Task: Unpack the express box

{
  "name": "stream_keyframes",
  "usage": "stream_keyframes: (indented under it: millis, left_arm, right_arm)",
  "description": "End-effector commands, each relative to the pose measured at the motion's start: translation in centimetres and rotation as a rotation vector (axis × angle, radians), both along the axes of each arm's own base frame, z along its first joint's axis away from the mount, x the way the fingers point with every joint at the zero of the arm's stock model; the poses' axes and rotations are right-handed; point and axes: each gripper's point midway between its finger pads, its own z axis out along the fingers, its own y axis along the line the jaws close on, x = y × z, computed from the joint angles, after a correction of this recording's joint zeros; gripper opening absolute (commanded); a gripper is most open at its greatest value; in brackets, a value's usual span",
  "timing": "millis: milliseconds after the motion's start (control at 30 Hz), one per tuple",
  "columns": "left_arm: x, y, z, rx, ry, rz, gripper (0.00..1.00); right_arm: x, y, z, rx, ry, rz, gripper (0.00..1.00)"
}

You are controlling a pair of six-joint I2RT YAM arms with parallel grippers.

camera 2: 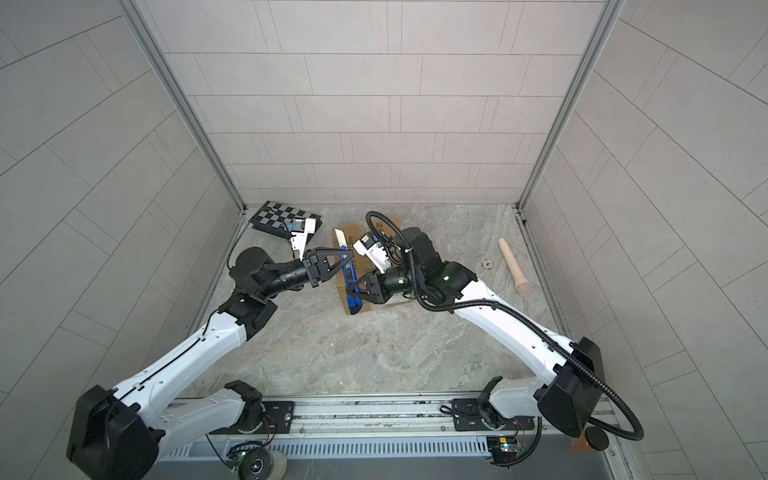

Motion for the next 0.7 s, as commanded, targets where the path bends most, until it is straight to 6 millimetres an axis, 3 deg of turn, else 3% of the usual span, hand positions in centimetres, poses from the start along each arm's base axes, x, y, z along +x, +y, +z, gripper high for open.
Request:
stream_keyframes:
  millis: [0, 167, 400, 667]
  left_arm:
    - [0.6, 1.6, 2.5, -0.111, -0.060, 0.103, 0.00]
    - [1.1, 2.8, 3.2, -0.186, -0.044, 0.177, 0.00]
    - [1.0, 4.3, 3.9, -0.297, -0.037, 0.227, 0.00]
    - [1.1, 5.0, 4.0, -0.353, -0.025, 0.251, 0.00]
  right_arm:
    - [1.4, -1.2, 1.6, 0.051, -0.015, -0.134, 0.30]
    - [1.8, -2.4, 3.8, 0.194, -0.057, -0.233, 0.41]
    - [2.4, -4.0, 7.0, 0.524, -0.067, -0.367, 0.47]
    - [2.1, -1.7, 6.8, 0.577, -0.075, -0.378, 0.47]
